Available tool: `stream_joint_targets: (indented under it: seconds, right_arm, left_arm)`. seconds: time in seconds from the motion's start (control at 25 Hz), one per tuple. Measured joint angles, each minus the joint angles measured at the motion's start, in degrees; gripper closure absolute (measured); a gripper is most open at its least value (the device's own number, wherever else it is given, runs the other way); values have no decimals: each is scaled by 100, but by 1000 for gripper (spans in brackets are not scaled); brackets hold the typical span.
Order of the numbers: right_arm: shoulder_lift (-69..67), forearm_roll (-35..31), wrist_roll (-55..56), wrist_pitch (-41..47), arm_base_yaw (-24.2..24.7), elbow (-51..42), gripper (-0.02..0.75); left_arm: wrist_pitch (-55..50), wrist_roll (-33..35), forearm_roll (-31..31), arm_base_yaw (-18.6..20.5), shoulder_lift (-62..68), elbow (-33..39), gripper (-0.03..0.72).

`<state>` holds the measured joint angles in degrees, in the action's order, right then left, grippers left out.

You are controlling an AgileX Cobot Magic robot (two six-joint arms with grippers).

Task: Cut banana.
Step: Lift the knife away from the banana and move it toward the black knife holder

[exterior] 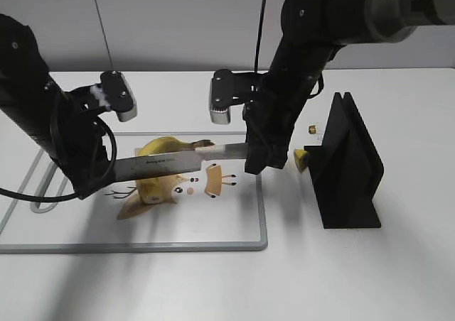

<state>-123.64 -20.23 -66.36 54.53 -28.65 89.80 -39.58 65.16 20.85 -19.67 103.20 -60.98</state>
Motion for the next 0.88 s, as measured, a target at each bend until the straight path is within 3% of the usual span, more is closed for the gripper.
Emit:
stream_joint_targets:
  seconds: [0.68, 0.76, 0.88]
  right_arm:
    - [559, -35, -43, 280, -16, 0, 552]
    - [641, -39, -75, 380, -16, 0, 555]
    - [745, -123, -169, 549, -33, 0, 570]
  left_arm:
    - [-350, -47, -126, -10, -776, 0, 662]
    - [-392, -116, -105, -10, -918, 0, 615]
    - [-302, -238, 6, -10, -1182, 0, 464]
